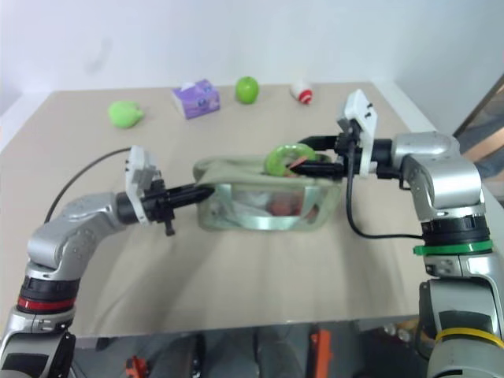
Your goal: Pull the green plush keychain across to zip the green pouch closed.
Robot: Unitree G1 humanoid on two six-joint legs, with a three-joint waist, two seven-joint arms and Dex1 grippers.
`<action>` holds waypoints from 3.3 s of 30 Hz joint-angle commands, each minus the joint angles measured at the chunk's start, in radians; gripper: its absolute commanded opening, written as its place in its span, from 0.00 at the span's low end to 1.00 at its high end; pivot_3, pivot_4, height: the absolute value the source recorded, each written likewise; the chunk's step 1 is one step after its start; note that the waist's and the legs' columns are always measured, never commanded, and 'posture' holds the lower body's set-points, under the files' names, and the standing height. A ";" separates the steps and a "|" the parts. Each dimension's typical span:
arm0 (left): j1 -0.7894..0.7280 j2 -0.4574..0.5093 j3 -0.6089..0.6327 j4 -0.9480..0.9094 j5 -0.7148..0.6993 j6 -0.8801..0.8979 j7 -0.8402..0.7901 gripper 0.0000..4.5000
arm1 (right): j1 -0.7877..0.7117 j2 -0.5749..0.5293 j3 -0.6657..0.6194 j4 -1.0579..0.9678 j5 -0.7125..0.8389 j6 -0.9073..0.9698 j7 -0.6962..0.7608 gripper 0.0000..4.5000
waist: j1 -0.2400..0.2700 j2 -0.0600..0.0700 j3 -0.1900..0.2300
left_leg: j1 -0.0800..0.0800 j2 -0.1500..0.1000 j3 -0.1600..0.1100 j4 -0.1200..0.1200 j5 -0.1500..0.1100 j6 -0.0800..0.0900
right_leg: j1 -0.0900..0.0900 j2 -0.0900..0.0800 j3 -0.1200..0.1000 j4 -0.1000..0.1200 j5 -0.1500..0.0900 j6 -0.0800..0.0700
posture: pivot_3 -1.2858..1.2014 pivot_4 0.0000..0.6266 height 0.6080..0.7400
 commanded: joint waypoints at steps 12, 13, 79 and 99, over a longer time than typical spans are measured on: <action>0.004 0.004 -0.027 0.022 -0.001 -0.013 -0.015 0.00 | -0.039 -0.031 -0.144 0.003 0.096 0.045 0.047 0.01 | 0.000 0.000 0.000 | 0.000 0.000 0.000 0.000 0.000 0.000 | 0.000 0.000 0.000 0.000 0.000 0.000 | 0.52 0.24 1.00; 0.002 0.003 -0.028 0.026 0.000 -0.014 -0.016 0.00 | -0.043 -0.035 -0.159 0.005 0.108 0.052 0.047 0.01 | 0.000 0.000 0.000 | 0.000 0.000 0.000 0.000 0.000 0.000 | 0.000 0.000 0.000 0.000 0.000 0.000 | 0.52 0.24 1.00; 0.001 0.076 0.097 0.063 -0.130 0.053 0.074 0.82 | 0.377 -0.120 -0.243 -0.104 0.019 -0.047 -0.024 0.76 | -0.027 -0.007 -0.004 | 0.003 0.000 0.000 -0.003 0.002 -0.002 | 0.001 0.001 0.001 0.000 -0.001 0.000 | 0.52 0.24 1.00; 0.147 0.207 0.397 0.150 -0.185 0.014 0.062 1.00 | 0.565 -0.188 -0.549 -0.215 0.188 0.091 -0.115 1.00 | -0.025 -0.005 -0.003 | 0.001 0.000 0.001 -0.004 0.001 -0.002 | -0.002 0.000 0.001 0.000 -0.002 -0.001 | 0.52 0.24 1.00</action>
